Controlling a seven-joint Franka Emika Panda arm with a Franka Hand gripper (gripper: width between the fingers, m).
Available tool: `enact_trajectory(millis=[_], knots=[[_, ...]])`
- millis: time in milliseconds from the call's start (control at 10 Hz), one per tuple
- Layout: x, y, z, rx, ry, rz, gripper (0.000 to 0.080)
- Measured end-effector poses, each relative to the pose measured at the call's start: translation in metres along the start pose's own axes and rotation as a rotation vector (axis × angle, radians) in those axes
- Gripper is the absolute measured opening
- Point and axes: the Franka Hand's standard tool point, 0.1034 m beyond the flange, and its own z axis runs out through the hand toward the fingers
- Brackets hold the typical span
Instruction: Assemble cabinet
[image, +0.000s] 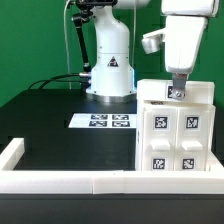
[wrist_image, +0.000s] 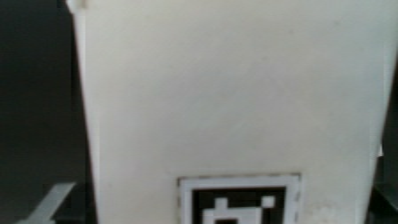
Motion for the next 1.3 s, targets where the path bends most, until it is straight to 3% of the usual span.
enact_trajectory(millis=[300,500,1300], knots=[[-0.0001,0.0,0.0,0.0,0.001,0.04,0.0558],[-0.0019,0.0004,0.0001,0.017,0.023,0.245,0.0558],[-0.001,-0.0006,0.001,0.026,0.019,0.921,0.056]])
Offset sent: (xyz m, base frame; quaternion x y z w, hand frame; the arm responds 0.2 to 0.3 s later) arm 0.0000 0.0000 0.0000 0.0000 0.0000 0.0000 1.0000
